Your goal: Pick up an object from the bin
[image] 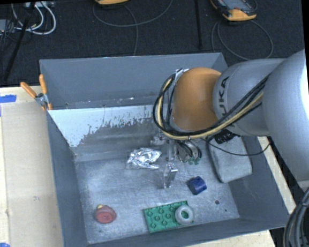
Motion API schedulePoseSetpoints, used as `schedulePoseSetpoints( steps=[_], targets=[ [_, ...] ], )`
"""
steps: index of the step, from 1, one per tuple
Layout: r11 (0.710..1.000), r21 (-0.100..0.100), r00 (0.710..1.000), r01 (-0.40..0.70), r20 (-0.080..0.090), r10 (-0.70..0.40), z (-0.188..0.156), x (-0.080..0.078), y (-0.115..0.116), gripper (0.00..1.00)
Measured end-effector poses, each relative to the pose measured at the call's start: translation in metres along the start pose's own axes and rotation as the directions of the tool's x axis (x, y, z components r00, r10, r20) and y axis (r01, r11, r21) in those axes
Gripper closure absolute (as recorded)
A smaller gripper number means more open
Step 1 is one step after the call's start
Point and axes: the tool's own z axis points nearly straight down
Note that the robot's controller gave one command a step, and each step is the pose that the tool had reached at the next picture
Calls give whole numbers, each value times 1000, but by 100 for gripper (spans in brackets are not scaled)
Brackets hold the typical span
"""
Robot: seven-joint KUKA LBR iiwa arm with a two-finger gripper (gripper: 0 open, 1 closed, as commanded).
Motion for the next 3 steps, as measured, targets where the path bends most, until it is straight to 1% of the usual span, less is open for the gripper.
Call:
schedulePoseSetpoints(
  steps=[1, 2, 3],
  targets=[
    [984, 4, 984, 178, 4, -178, 9, -10, 35, 0],
    [984, 0, 984, 177, 13, -177, 5, -12, 36, 100],
    [983, 0, 983, 184, 6, -184, -126, -6, 30, 100]
  ],
)
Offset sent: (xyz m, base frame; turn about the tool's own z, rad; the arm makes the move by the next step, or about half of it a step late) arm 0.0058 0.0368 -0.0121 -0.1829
